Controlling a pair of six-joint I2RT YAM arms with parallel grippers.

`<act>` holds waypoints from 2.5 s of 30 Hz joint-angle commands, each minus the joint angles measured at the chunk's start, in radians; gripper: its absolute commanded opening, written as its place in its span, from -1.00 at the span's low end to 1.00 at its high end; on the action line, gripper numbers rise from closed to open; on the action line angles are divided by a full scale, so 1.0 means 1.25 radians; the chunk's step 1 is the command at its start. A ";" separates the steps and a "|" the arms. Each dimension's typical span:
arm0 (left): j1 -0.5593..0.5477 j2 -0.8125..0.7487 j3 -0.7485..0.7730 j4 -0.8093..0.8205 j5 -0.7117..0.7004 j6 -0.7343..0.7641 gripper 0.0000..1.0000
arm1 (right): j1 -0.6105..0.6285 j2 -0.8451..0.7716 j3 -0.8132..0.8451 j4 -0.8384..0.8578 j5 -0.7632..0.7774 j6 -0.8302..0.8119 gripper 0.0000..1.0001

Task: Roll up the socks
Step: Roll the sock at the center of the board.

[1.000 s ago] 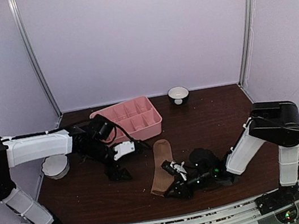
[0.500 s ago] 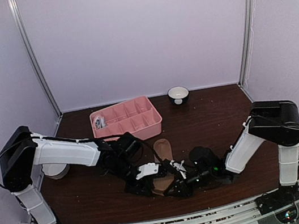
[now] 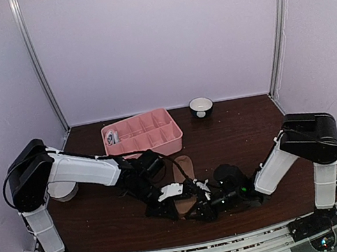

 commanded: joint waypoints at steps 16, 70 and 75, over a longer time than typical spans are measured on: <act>-0.002 -0.028 -0.014 0.045 -0.018 -0.002 -0.08 | -0.036 0.079 -0.089 -0.274 0.033 0.006 -1.00; 0.072 0.292 0.236 -0.301 0.068 -0.126 -1.00 | 0.155 -0.548 -0.302 -0.347 0.952 0.025 1.00; 0.080 0.300 0.235 -0.315 0.073 -0.128 -1.00 | 0.163 -0.635 -0.392 -0.179 0.942 -0.075 1.00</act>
